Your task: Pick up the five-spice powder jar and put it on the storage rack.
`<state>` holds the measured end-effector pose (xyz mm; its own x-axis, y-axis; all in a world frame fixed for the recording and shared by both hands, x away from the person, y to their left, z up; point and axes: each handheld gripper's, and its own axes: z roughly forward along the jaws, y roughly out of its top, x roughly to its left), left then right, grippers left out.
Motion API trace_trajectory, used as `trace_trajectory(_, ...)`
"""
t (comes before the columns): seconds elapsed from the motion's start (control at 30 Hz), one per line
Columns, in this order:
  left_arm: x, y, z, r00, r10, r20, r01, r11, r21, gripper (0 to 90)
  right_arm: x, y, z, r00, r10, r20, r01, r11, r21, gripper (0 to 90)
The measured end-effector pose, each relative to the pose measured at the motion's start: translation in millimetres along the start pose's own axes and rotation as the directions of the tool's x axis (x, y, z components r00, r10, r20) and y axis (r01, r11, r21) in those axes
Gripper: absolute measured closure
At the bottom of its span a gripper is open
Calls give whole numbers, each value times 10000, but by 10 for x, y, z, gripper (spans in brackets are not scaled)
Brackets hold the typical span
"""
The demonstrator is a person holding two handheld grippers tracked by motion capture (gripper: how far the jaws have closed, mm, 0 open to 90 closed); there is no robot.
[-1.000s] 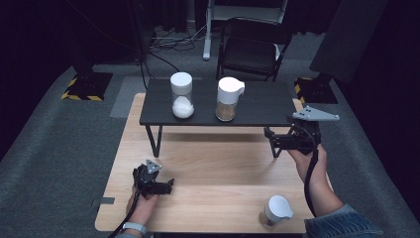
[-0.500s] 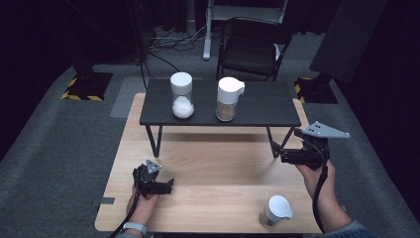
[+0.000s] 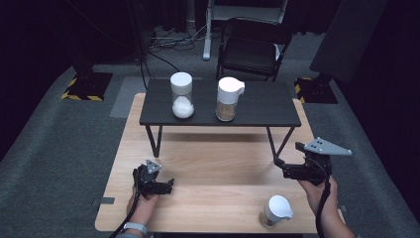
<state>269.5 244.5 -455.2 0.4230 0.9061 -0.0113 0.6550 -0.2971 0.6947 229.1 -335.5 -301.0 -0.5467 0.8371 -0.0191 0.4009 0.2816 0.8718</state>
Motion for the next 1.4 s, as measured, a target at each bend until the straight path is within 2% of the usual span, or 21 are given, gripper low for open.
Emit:
trace_trajectory(0.23, -1, 3, -2, 10000, -5, -6, 5, 10000, 24, 2, 72, -128, 9, 10000, -35, -92, 37, 9997, 223, 74)
trace_trajectory(0.43, -1, 3, -2, 10000, -7, -5, 7, 10000, 27, 2, 87, -255, 17, 9994, 191, -290, -186, 9997, 182, 75)
trace_trajectory(1.0, -1, 3, -1, 10000, -6, -6, 6, 10000, 22, 2, 197, -523, -31, 9976, 367, -595, -350, 9990, 289, 74)
trace_trajectory(1.4, -2, 1, -1, 10000, -17, -5, 17, 10000, 12, 2, 354, -641, -79, 9985, -65, -541, 85, 9993, 364, 73)
